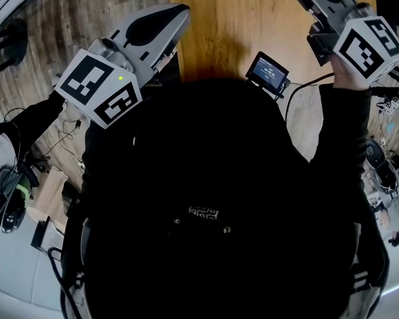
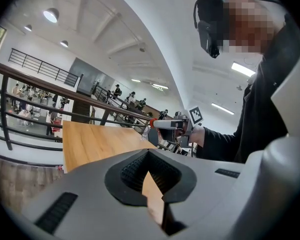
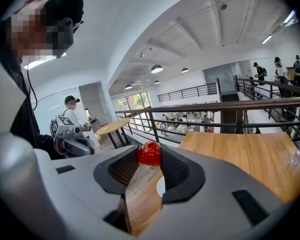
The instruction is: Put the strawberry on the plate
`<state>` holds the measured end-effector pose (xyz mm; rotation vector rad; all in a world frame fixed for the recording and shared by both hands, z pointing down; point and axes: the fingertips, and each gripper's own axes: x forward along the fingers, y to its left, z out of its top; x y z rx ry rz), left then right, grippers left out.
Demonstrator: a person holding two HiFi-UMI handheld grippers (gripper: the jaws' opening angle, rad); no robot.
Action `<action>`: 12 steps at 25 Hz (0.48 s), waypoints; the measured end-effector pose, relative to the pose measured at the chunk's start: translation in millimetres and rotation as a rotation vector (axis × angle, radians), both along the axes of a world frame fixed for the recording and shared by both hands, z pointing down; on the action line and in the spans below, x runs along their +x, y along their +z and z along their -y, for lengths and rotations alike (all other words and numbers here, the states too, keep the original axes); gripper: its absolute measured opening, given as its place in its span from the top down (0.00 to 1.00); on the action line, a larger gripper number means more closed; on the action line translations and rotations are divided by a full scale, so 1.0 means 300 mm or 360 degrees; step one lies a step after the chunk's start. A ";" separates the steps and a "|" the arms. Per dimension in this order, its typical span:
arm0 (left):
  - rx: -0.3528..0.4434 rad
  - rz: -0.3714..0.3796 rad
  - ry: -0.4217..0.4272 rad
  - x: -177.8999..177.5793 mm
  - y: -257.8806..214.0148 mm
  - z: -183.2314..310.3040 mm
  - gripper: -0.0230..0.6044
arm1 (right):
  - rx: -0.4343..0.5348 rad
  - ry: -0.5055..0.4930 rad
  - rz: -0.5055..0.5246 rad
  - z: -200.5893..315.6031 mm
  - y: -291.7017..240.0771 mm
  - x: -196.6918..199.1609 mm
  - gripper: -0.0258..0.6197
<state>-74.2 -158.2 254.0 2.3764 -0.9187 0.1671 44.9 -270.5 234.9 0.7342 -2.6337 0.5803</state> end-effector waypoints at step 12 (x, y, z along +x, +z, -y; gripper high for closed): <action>-0.0055 -0.0025 -0.0019 -0.005 0.020 0.004 0.96 | -0.0029 -0.0018 -0.0012 0.030 0.020 -0.025 0.73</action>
